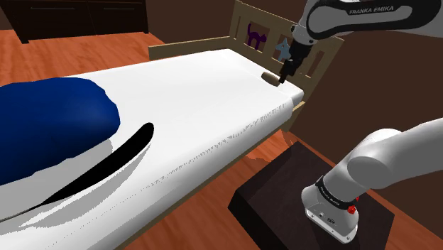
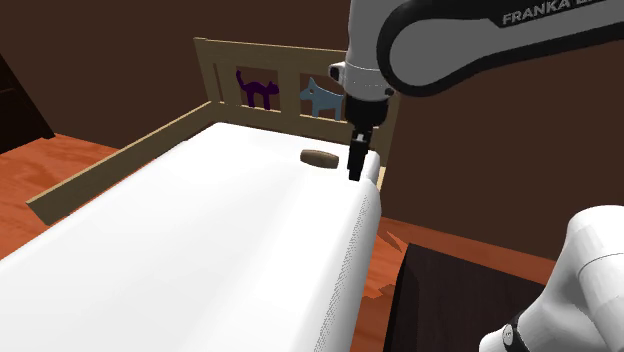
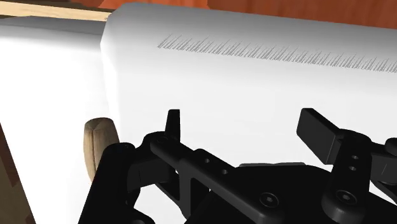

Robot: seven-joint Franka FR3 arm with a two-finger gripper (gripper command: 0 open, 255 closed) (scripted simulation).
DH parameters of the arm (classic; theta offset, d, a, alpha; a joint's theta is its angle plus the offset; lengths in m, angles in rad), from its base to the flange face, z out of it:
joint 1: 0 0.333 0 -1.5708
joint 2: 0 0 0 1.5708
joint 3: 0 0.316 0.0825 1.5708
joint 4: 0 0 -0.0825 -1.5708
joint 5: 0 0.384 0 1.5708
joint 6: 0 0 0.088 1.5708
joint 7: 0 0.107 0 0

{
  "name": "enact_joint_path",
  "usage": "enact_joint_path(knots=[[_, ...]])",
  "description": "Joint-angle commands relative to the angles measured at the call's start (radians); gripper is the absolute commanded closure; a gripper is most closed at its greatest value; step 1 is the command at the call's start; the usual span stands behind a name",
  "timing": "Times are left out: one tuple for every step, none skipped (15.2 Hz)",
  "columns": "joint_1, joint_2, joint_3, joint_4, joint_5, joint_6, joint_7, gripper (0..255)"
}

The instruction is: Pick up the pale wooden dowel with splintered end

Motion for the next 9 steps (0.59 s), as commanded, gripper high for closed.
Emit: enact_joint_path(knots=[[-0.005, 0.071, -0.026, 0.029, -0.001, 0.052, -0.033, 0], [-0.007, 0.105, -0.039, 0.046, 0.0, 0.072, -0.051, 0], [-0.01, 0.139, -0.052, 0.064, 0.002, 0.091, -0.07, 0], [-0.012, 0.173, -0.065, 0.084, 0.006, 0.11, -0.089, 0], [-0.015, 0.208, -0.077, 0.105, 0.012, 0.127, -0.108, 0], [-0.017, 0.243, -0.088, 0.127, 0.019, 0.143, -0.128, 0], [-0.02, 0.278, -0.099, 0.151, 0.027, 0.159, -0.148, 0], [-0.023, 0.314, -0.109, 0.176, 0.037, 0.173, -0.169, 0], [-0.026, 0.351, -0.119, 0.202, 0.048, 0.186, -0.19, 0]])
